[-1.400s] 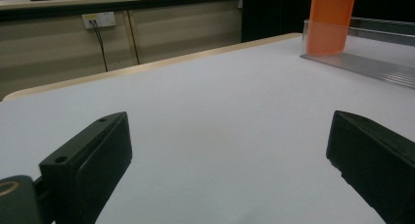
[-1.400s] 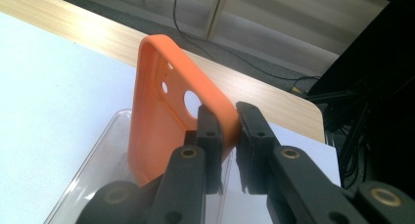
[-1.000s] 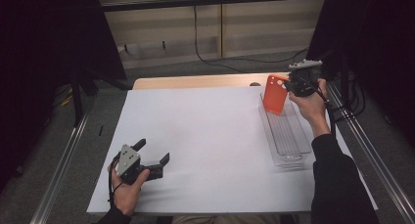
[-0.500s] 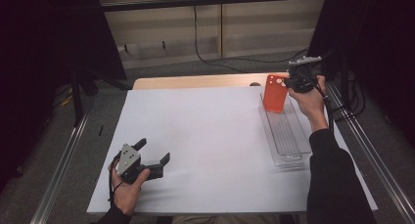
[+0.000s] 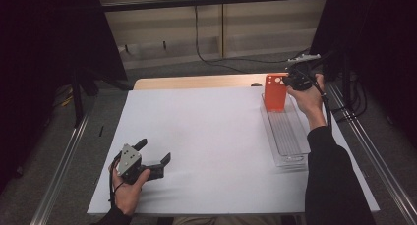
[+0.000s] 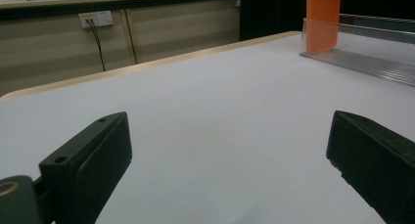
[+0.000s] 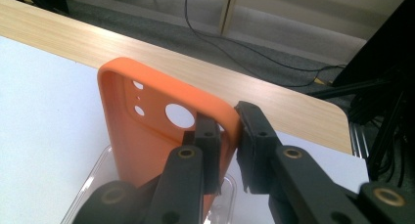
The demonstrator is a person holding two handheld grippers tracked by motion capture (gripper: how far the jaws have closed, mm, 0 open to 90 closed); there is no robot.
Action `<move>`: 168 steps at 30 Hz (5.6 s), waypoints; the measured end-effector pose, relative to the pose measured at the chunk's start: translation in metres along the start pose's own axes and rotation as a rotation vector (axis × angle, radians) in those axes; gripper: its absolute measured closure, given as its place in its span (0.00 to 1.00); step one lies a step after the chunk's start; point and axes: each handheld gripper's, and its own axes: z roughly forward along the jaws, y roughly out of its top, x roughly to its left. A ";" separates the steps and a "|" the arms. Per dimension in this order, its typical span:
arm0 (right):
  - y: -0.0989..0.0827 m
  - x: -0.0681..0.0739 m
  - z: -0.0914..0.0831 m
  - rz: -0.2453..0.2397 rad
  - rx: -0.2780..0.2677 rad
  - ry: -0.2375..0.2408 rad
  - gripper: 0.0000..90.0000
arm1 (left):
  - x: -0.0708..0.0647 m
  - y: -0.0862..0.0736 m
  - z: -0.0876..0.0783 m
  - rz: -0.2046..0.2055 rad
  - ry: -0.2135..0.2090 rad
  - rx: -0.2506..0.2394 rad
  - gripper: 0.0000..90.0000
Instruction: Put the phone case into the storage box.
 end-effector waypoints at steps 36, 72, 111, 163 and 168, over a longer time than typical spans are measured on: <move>-0.001 -0.008 0.012 0.084 -0.009 0.020 0.88 | 0.001 0.001 0.001 -0.008 -0.008 -0.001 0.03; -0.002 -0.012 0.011 0.101 -0.013 0.031 0.85 | 0.002 0.001 0.000 -0.026 -0.012 -0.005 0.03; -0.003 -0.013 0.003 0.119 -0.025 0.045 0.35 | 0.004 0.000 -0.002 -0.026 0.013 -0.006 0.03; -0.039 0.011 -0.030 0.147 -0.287 0.027 0.03 | 0.003 0.000 -0.007 -0.045 0.008 -0.020 0.03; -0.041 0.017 -0.034 0.139 -0.322 0.025 0.03 | 0.003 0.001 -0.010 -0.042 0.014 -0.028 0.03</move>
